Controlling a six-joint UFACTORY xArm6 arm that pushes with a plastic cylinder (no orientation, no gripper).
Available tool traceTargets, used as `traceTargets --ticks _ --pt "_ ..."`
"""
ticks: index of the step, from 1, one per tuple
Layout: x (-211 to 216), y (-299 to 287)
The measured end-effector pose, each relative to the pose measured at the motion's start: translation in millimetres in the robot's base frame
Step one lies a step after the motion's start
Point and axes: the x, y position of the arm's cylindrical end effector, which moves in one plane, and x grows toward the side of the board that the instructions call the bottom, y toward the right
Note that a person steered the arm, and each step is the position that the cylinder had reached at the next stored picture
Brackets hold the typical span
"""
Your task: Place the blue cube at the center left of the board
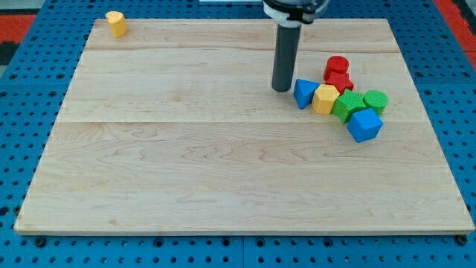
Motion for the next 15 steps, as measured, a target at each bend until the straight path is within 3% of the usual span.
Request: traceTargets --ticks 1,2,3,4,5,6,8,9,10,11,12,13,15 --pt "-45.6 11.5" --pt "-79.0 72.4" --pt "-64.7 198.8" --pt "25.1 262.1" --pt "90.1 218.6" --pt "93.4 107.7" --pt "149.4 46.1" --pt "149.3 -68.9" --pt "146.3 -138.4" --pt "170.8 -151.1" --pt "144.9 -214.4" --pt "92.8 -273.5" --pt "102.7 -314.3"
